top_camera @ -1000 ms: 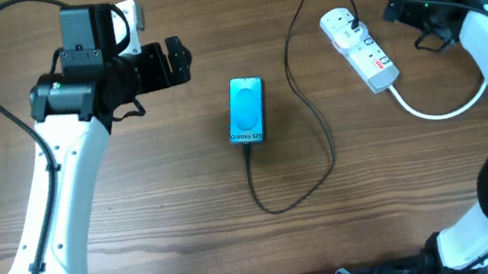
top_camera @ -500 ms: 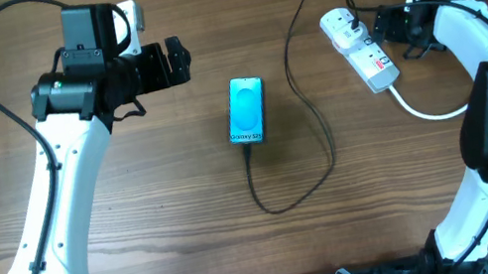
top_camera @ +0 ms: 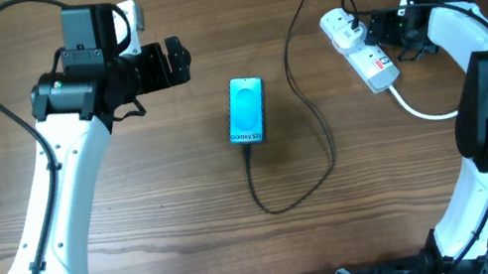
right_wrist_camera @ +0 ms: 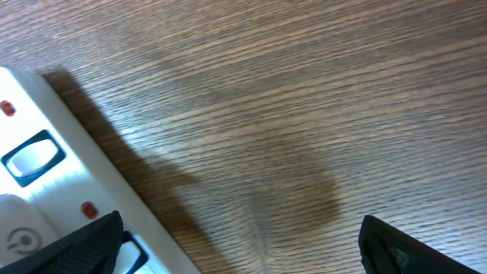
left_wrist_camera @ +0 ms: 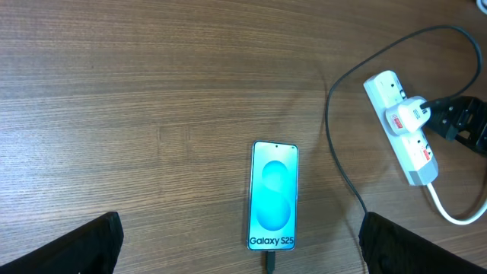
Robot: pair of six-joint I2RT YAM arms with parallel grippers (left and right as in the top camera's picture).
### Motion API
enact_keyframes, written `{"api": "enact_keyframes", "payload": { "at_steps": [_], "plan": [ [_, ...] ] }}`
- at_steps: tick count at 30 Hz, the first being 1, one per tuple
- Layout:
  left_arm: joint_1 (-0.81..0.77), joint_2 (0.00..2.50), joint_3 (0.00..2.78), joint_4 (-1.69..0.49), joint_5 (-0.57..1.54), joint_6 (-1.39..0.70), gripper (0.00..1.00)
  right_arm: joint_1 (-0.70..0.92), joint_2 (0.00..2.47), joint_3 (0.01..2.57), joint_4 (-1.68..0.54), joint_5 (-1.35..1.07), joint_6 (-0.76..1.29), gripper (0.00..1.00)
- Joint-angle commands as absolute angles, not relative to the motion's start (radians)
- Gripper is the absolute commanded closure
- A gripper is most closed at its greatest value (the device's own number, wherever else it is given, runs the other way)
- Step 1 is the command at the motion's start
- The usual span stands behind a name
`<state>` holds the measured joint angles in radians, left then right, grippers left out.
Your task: Plug charger to phone and switch on socket
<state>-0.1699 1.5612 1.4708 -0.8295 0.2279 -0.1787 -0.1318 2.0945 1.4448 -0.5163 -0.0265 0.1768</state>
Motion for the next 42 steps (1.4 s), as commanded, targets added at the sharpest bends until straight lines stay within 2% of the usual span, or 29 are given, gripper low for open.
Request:
{"api": "enact_keyframes", "payload": {
  "at_steps": [1,42],
  "plan": [
    [-0.172,1.567,1.47,-0.827,0.211,-0.188,0.0,-0.129,2.124,1.458,-0.525,-0.088,0.158,0.0],
    [-0.172,1.567,1.47,-0.827,0.211,-0.188,0.0,-0.145,2.126,1.516,-0.664,-0.157,0.229,0.0]
  ]
}}
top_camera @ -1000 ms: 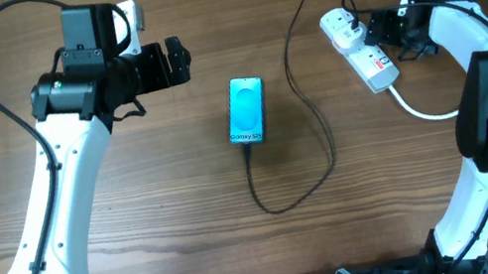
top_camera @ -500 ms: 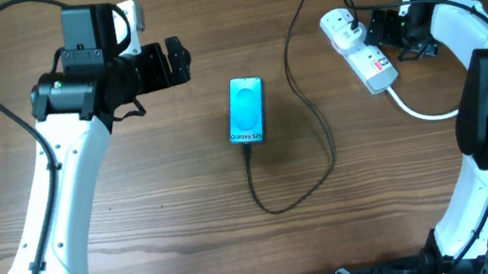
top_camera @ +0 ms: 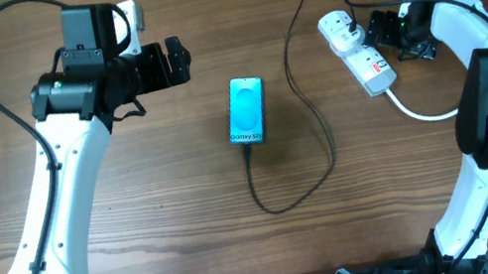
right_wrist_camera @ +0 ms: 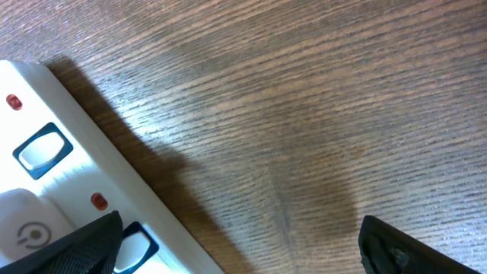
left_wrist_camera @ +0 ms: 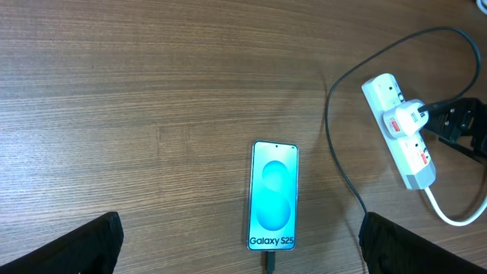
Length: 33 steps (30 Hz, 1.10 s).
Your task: Plug charger to phone and switch on socket
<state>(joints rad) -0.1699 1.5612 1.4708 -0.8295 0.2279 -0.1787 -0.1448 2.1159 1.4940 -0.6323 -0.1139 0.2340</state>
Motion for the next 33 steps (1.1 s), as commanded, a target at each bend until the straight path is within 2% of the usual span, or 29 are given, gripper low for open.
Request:
{"api": "enact_keyframes", "payload": {
  "at_steps": [1,6,12,33],
  "plan": [
    [-0.172,1.567,1.47,-0.827,0.211,-0.188,0.0,-0.149,2.109,1.52,-0.664,-0.157,0.239,0.0],
    [-0.172,1.567,1.47,-0.827,0.211,-0.188,0.0,-0.151,2.051,1.52,-0.676,-0.155,0.238,0.0],
    [-0.172,1.567,1.47,-0.827,0.211,-0.188,0.0,-0.151,2.06,1.477,-0.69,-0.078,0.271,0.0],
    [-0.172,1.567,1.47,-0.827,0.211,-0.188,0.0,-0.149,2.1,1.47,-0.662,-0.081,0.266,0.0]
  ]
}}
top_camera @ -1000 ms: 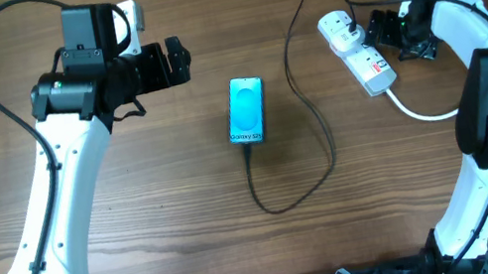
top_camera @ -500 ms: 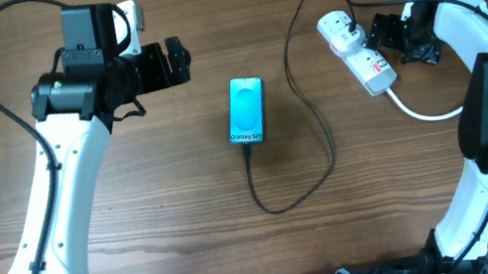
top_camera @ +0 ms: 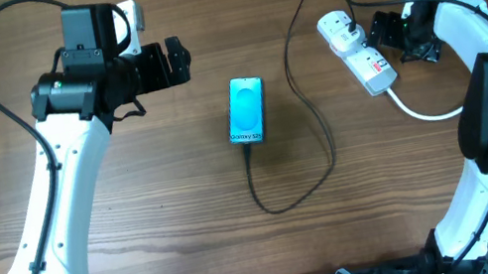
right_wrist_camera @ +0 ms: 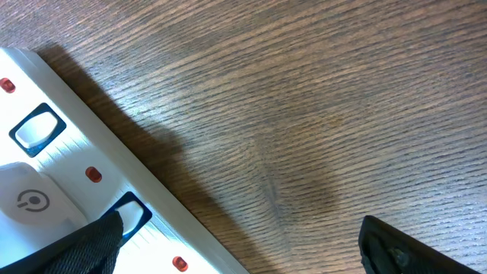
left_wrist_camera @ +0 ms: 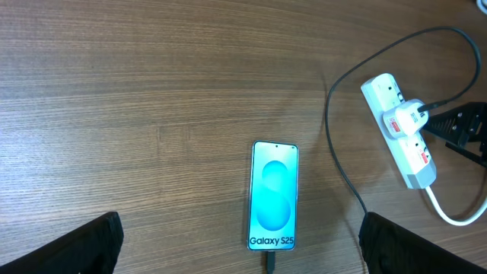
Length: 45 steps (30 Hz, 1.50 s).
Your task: Plug charger to phone and switch on socket
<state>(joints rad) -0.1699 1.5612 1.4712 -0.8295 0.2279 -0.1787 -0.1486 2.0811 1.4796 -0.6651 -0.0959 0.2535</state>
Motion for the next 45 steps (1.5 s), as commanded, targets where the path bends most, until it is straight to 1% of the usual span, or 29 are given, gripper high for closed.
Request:
{"api": "enact_keyframes", "payload": {
  "at_steps": [1,22,28,39,45],
  "plan": [
    [-0.172,1.567,1.47,-0.827,0.211,-0.188,0.0,-0.148,2.105,1.47,-0.663,-0.09,0.265,0.0],
    [-0.172,1.567,1.47,-0.827,0.211,-0.188,0.0,-0.147,2.136,1.47,-0.638,-0.115,0.265,0.0],
    [-0.172,1.567,1.47,-0.827,0.211,-0.188,0.0,-0.147,2.136,1.47,-0.637,-0.179,0.262,0.0],
    [-0.172,1.567,1.47,-0.827,0.211,-0.188,0.0,-0.147,2.137,1.47,-0.671,-0.179,0.266,0.0],
    [-0.172,1.567,1.47,-0.827,0.211,-0.188,0.0,-0.135,2.139,1.439,-0.65,-0.178,0.265,0.0]
  ]
}}
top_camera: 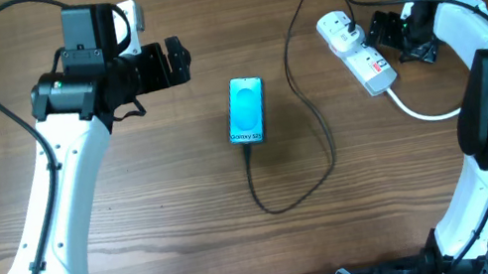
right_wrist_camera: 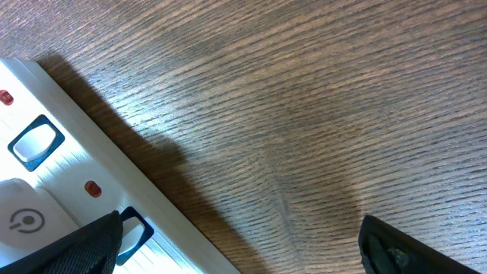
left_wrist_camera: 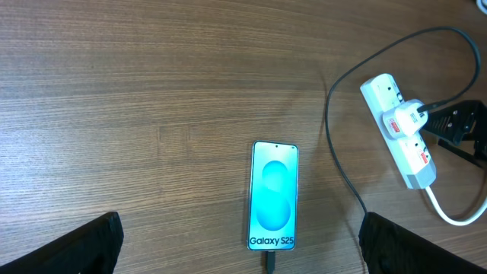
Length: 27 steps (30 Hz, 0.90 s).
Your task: Plug charger to phone and switch on socket
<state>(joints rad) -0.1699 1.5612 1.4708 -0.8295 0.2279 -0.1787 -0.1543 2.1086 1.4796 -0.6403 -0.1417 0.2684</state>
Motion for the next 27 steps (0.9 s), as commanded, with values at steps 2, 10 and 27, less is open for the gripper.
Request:
{"api": "enact_keyframes", "payload": {
  "at_steps": [2,10,27],
  "plan": [
    [-0.172,1.567,1.47,-0.827,0.211,-0.188,0.0,-0.135,2.139,1.428,-0.64,-0.179,0.266,0.0],
    [-0.172,1.567,1.47,-0.827,0.211,-0.188,0.0,-0.135,2.14,1.426,-0.641,-0.194,0.265,0.0],
    [-0.172,1.567,1.47,-0.827,0.211,-0.188,0.0,-0.135,2.14,1.427,-0.66,-0.219,0.266,0.0]
  ]
}}
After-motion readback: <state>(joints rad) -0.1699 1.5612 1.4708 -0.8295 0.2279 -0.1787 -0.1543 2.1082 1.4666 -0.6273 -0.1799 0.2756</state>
